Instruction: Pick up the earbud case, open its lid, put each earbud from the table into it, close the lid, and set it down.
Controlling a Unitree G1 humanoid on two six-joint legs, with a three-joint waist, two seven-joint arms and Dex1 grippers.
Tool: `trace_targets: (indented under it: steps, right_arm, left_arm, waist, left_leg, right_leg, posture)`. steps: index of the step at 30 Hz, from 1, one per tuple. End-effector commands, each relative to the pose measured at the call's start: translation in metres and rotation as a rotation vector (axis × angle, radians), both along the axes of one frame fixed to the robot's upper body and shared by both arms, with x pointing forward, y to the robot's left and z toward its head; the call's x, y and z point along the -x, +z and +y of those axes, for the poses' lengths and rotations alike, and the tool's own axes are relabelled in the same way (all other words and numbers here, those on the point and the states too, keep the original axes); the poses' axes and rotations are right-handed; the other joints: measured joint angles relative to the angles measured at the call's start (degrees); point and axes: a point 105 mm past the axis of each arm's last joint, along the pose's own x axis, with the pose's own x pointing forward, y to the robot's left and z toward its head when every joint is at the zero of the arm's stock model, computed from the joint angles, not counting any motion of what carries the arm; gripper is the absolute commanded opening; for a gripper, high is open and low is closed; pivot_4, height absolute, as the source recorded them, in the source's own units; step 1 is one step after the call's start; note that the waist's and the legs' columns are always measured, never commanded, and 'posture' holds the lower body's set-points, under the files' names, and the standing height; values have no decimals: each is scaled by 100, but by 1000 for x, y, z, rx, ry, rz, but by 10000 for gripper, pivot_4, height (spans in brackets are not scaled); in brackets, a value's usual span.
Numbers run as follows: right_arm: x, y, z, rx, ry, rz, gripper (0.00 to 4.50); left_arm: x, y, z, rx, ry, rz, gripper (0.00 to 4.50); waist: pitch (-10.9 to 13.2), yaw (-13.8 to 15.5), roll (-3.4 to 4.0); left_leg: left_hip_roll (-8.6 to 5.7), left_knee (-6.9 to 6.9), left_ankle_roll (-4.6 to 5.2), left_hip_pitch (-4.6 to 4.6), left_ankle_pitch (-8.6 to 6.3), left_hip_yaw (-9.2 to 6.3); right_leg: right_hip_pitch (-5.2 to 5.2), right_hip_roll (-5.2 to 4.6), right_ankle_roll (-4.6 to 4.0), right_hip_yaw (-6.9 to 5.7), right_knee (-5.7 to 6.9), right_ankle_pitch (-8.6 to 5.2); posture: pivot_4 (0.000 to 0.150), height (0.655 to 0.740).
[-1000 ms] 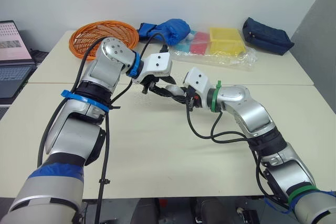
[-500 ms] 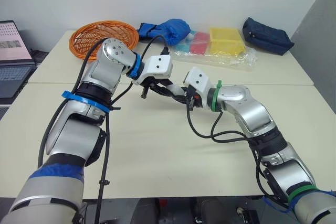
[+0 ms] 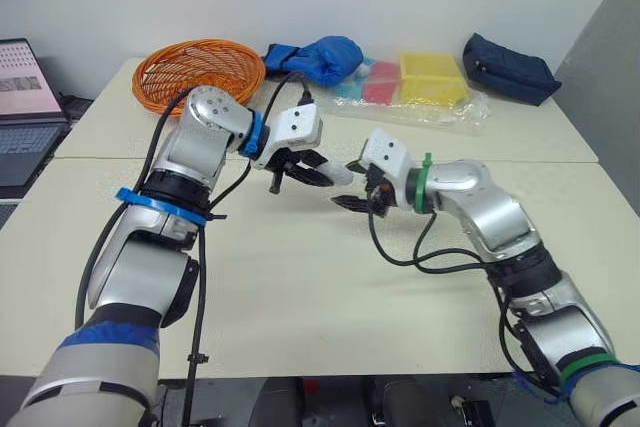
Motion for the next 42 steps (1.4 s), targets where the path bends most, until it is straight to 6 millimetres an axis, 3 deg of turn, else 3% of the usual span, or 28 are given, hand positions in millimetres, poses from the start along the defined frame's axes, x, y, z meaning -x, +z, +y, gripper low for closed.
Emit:
trace_targets:
  steps: [1, 4, 6, 8, 12, 18, 26, 42]
  right_arm:
    - [30, 44, -11, -96, 113, -64, 44865]
    - [56, 63, -15, -165, 208, -40, 44865]
    - [61, 69, -18, -180, 218, -42, 44865]
    - [60, 70, -20, -173, 210, -66, 44865]
    - [53, 67, -22, -107, 245, -168, 44865]
    - [38, 42, -14, -45, 253, -130, 44865]
    - [15, 42, -10, 32, 206, -181, 44865]
    - [12, 40, -8, 56, 198, -188, 44865]
  left_arm:
    - [-1, 14, 5, 336, 109, -1, 7683]
    - [6, -2, 13, 529, 190, 1, 7683]
    - [13, -15, 15, 542, 234, -7, 7683]
    - [23, -24, 12, 539, 232, 21, 7683]
    - [54, -26, -1, 736, 163, 141, 7683]
    - [65, -50, -10, 755, 162, 53, 7683]
    - [61, -43, -17, 788, 151, -2, 7683]
    - [64, -41, -23, 777, 99, -7, 7683]
  waist:
    - [0, 2, 0]
    - [-2, -21, 3]
    - [-2, -19, 2]
    - [-2, -5, 2]
    - [-2, 17, 2]
    - [-2, 9, 1]
    - [-2, 9, 2]
    - [-2, 11, 2]
  left_leg:
    - [2, 2, 0, 0, 0, -5]
    - [3, 1, 0, 2, 0, -12]
    - [7, 2, 0, 7, 0, -21]
    - [5, 4, -1, 7, 0, -23]
    - [1, 24, -1, 13, 2, -20]
    - [-1, 20, -1, 107, 2, 1]
    - [0, 11, -1, 102, 2, 4]
    - [2, 3, -1, 96, 2, 3]
  right_leg:
    - [0, -3, 0, -1, 3, 0]
    - [0, -5, 0, 4, 5, 1]
    - [1, -6, -1, 7, 14, 1]
    - [6, -6, -3, 8, 18, 3]
    - [25, -7, -5, 3, 29, 4]
    - [115, -9, 21, 7, -5, -1]
    - [106, -5, 15, 9, -6, 5]
    - [99, -3, 16, 6, -11, 2]
  posture:
    - [1500, 7400]
    - [1500, 7400]
    - [1500, 7400]
    - [1500, 7400]
    - [1500, 7400]
    - [1500, 7400]
    - [1500, 7400]
    - [1500, 7400]
